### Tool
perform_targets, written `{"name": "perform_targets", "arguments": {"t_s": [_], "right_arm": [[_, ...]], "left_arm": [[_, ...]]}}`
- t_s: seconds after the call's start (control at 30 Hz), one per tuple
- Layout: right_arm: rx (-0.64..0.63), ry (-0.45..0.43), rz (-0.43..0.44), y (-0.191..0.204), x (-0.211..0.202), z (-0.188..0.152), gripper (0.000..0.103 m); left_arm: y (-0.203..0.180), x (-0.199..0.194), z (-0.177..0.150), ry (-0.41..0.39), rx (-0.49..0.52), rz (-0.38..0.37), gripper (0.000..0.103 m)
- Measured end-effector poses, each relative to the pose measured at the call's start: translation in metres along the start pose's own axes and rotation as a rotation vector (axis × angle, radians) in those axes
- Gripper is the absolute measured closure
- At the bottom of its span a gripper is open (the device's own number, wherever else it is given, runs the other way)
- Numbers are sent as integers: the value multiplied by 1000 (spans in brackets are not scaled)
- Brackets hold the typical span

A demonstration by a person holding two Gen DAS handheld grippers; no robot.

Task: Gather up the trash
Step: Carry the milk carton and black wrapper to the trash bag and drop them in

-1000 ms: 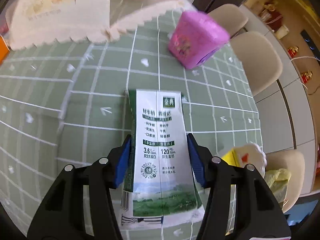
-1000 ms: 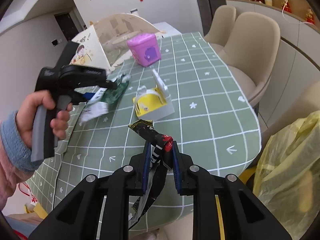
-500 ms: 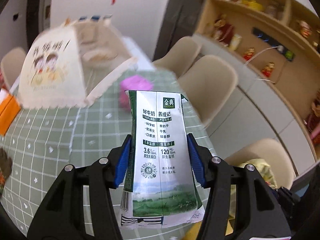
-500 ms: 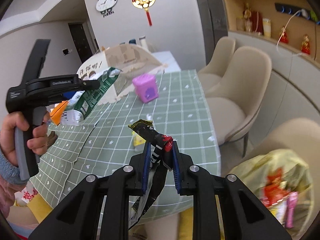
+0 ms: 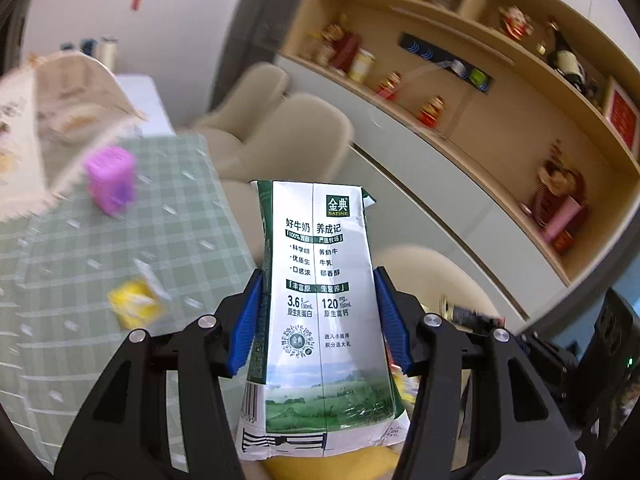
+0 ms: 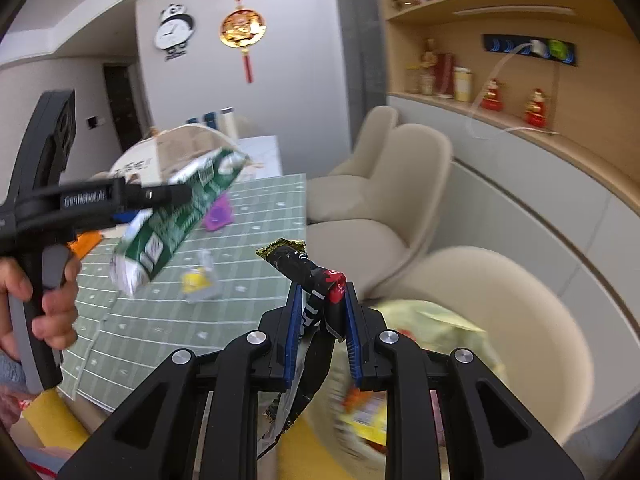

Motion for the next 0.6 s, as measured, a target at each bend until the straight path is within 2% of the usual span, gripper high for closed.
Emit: {"name": "perform_targets", "arguments": {"t_s": [0.17, 0.3, 0.6], "right_arm": [[48, 15, -86, -58, -13, -19, 83], [107, 15, -127, -94, -20, -30, 83], [216, 14, -153, -135, -22, -52, 83]], "left_arm": [[-44, 50, -34, 92, -4, -84, 52], [-85, 84, -60, 154, 54, -127, 52], [-122, 154, -88, 267, 118, -128, 51]]}}
Point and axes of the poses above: each gripper's, at about its wrist camera, not at the fingertips, and x roughly the way its jaws point, y to its left, z to its top, the point moved 5 cm from there along x, roughly the way its jaws point, and after that the axes turned 3 degrees about -x, right-handed, at the moved point
